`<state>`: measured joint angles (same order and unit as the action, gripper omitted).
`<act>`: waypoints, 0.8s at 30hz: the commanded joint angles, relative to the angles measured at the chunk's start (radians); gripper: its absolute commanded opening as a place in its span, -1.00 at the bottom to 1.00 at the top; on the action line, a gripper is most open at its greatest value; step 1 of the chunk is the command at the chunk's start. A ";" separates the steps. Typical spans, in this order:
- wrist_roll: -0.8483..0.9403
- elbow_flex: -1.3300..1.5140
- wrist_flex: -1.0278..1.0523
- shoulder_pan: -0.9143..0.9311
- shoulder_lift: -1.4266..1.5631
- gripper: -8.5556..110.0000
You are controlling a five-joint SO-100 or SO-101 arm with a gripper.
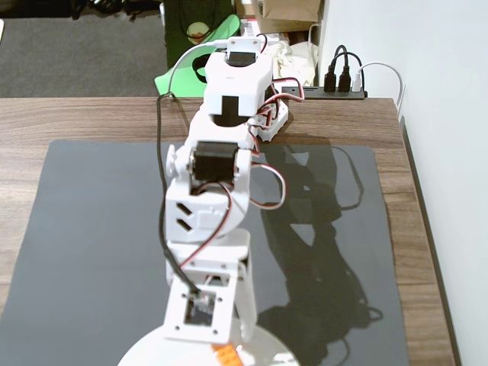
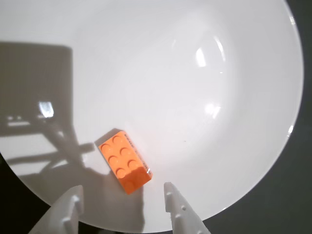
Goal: Grasp a lego block and put it on the plate.
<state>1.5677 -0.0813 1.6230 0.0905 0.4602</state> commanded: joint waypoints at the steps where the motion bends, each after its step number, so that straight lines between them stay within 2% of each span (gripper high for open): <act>1: -0.003 -0.003 0.032 -0.011 0.092 -0.48; 9: -0.049 -0.003 0.181 -0.057 0.158 -0.48; 24: -0.302 0.699 0.181 -0.114 0.782 -0.50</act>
<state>1.2962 0.5676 1.7702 -0.0169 1.1075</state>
